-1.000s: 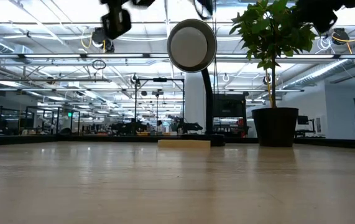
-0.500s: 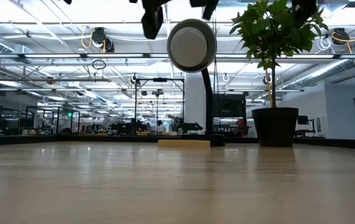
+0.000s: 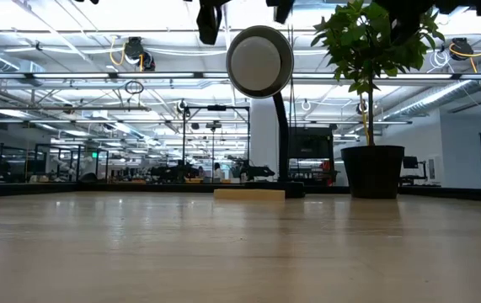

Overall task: Pick and place rubber bands into bin
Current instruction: Put the black rubber band into the yellow bin

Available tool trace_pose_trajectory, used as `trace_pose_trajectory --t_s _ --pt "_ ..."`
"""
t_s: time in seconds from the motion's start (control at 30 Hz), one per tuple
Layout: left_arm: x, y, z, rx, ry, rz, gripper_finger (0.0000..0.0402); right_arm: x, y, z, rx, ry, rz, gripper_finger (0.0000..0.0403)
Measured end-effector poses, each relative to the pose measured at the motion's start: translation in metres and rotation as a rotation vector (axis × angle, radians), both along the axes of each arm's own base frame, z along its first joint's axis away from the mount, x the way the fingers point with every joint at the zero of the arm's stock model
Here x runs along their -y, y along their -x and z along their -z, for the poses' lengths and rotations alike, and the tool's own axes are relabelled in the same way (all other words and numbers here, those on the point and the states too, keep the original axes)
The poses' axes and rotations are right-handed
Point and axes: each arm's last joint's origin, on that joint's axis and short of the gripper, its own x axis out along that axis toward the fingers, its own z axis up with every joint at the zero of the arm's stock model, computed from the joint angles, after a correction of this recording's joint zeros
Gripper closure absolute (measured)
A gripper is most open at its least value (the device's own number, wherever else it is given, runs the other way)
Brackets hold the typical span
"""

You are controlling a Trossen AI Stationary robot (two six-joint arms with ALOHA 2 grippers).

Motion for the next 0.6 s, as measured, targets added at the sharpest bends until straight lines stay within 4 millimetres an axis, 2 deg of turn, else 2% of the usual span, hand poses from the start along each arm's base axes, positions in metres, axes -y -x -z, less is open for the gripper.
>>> trace_pose_trajectory --t_s 0.23,0.6 --pt "0.000 0.000 0.000 0.001 0.002 0.000 0.0388 0.005 -0.013 0.005 0.024 -0.022 0.043 0.0243" --pt "0.000 0.000 0.000 0.001 -0.005 0.002 0.0391 0.018 -0.037 0.009 0.042 -0.129 -0.061 0.0243"
